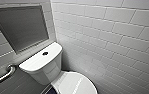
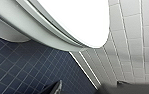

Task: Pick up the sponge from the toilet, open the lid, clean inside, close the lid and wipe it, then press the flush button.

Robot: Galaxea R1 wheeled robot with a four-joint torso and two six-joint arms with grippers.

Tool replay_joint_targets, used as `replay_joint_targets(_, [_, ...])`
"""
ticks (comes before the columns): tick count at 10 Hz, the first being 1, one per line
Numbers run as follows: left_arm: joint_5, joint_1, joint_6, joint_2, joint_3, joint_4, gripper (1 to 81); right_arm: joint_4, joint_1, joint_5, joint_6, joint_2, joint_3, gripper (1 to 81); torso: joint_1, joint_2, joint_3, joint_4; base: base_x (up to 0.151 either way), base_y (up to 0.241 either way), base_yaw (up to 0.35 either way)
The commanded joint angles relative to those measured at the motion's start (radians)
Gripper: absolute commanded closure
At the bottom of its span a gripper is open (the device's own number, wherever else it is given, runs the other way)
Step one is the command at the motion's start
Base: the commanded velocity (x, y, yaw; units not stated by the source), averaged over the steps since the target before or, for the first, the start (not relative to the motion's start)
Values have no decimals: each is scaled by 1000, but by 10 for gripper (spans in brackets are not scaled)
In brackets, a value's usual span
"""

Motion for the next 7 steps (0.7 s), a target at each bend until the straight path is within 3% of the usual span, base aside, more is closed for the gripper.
replay_joint_targets(1, [19,-100,-93,32,-41,-18,10,-19,12,-63,0,-33,10,811,0,0,0,0,0,0,0])
replay_joint_targets(5, [-55,-132,-253,70,-83,-18,10,-18,6,-63,6,-23,-4,811,0,0,0,0,0,0,0])
replay_joint_targets(7, [-70,-148,-256,73,-89,-18,10,-18,4,-63,6,-24,-4,811,0,0,0,0,0,0,0])
